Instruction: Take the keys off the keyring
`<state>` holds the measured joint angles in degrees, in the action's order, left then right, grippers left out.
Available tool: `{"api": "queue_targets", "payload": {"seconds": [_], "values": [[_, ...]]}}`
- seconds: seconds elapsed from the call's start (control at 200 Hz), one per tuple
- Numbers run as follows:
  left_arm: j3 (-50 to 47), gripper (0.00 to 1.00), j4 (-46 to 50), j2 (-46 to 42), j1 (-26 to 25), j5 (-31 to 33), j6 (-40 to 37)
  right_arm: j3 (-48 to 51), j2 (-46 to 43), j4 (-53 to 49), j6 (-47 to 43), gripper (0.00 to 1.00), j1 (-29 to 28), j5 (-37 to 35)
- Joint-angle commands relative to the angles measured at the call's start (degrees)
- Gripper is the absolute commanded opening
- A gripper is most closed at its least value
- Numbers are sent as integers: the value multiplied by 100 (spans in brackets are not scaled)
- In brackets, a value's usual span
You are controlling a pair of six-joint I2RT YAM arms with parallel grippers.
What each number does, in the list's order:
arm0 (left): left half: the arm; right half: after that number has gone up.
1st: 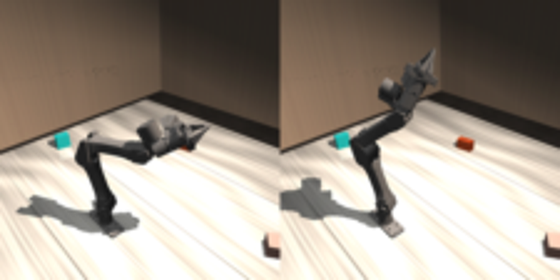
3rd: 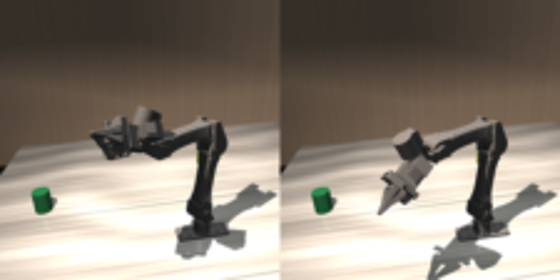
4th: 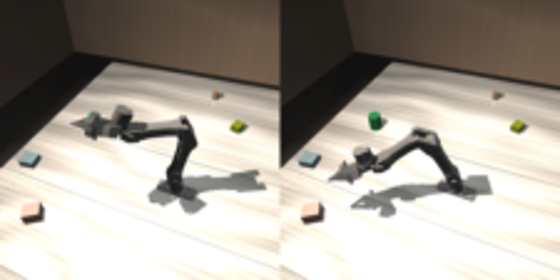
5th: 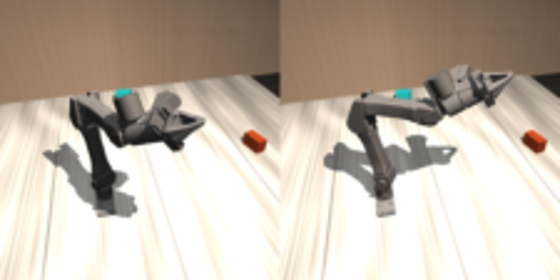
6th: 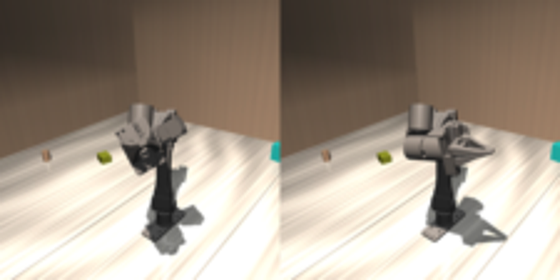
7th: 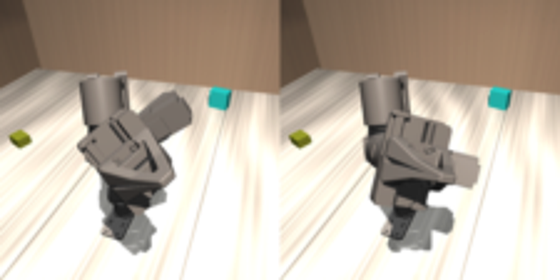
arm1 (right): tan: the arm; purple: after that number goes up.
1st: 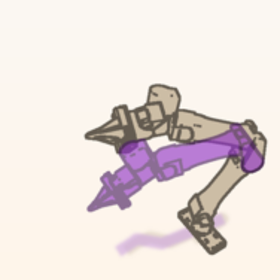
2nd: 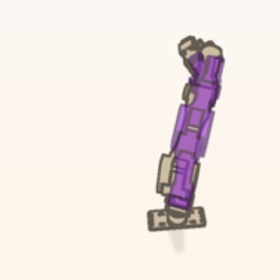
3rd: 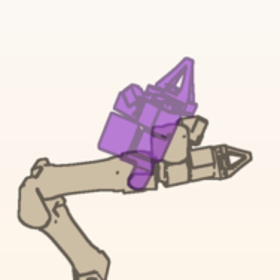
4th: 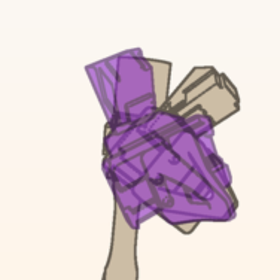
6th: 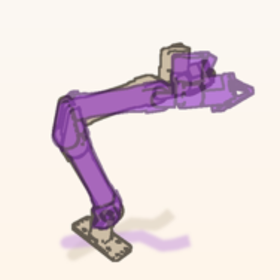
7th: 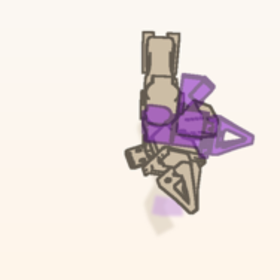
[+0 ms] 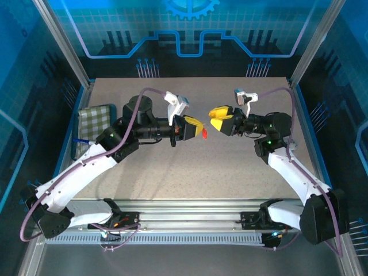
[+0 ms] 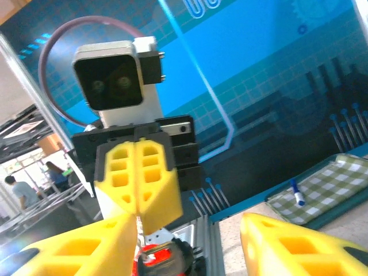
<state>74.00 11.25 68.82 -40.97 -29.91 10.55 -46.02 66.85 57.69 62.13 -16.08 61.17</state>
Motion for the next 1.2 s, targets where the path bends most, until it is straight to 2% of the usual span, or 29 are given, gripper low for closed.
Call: {"api": "queue_targets", "payload": {"seconds": [0.0, 0.3, 0.37, 0.571, 1.126, 1.191], "values": [[215, 0, -123, 59, 37, -254, 75, -301, -150, -54, -217, 50, -185, 321], [218, 0, -189, 78, 50, -261, 87, -311, -421, -1282, -1155, 51, -375, 326], [213, 0, -191, 87, 52, -265, 93, -329, -479, -1505, -1332, 49, -421, 299], [225, 0, -192, 123, 49, -366, 133, -342, -506, -1534, -1377, 38, -435, 207], [167, 0, -228, 75, 54, -375, 159, -352, -618, -1693, -1509, 25, -440, 90], [159, 0, -245, 71, 59, -367, 160, -355, -622, -1735, -1571, 21, -438, 84]]}}
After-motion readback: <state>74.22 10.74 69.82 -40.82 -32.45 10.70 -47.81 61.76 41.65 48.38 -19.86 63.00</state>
